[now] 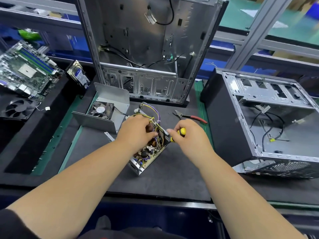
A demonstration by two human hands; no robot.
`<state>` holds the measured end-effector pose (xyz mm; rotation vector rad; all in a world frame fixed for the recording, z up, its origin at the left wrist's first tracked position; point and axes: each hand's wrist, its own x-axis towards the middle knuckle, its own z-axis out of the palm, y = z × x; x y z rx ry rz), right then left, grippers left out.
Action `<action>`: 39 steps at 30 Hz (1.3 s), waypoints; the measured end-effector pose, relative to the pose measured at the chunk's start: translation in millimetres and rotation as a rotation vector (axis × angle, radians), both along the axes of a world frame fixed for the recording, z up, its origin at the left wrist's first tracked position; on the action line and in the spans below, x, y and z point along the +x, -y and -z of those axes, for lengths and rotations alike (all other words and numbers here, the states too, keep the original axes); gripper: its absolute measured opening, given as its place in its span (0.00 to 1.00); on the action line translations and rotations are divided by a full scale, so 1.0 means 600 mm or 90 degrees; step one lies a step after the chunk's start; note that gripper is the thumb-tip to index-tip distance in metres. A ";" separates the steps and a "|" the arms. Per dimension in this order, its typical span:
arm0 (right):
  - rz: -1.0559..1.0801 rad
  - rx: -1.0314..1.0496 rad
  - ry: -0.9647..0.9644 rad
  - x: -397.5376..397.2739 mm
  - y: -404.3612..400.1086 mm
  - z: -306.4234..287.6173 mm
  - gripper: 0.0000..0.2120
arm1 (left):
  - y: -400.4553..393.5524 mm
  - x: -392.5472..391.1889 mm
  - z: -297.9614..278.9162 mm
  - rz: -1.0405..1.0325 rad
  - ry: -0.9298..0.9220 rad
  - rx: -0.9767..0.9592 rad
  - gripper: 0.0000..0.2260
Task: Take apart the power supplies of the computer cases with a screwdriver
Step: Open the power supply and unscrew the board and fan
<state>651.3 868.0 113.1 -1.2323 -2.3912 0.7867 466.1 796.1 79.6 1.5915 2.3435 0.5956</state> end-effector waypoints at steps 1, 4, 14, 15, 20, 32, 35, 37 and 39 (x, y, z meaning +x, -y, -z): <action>0.000 0.001 -0.004 -0.003 0.000 -0.001 0.15 | 0.000 -0.001 0.002 0.002 -0.006 -0.002 0.13; -0.001 0.007 0.010 -0.011 0.003 -0.002 0.16 | 0.001 -0.005 0.005 0.006 -0.021 -0.004 0.14; 0.036 0.026 0.164 -0.028 0.007 -0.022 0.13 | 0.000 -0.005 0.010 0.001 -0.022 -0.006 0.13; 0.040 0.031 0.194 -0.031 0.008 -0.026 0.13 | 0.001 -0.005 0.010 0.001 -0.023 -0.007 0.13; 0.026 -0.012 0.222 -0.034 0.004 -0.045 0.13 | 0.001 -0.004 0.010 0.002 -0.024 -0.009 0.12; -0.062 0.006 0.271 -0.054 0.008 -0.050 0.11 | 0.001 -0.004 0.007 0.001 -0.024 -0.005 0.13; -0.106 -0.024 0.271 -0.047 -0.007 -0.061 0.16 | -0.001 -0.003 0.006 0.004 -0.022 -0.002 0.14; -0.135 -0.030 0.289 -0.045 -0.014 -0.065 0.17 | 0.000 -0.003 0.007 0.004 -0.022 -0.006 0.14; -0.157 -0.032 0.289 -0.044 -0.016 -0.066 0.16 | 0.002 -0.004 0.009 0.005 -0.027 -0.011 0.13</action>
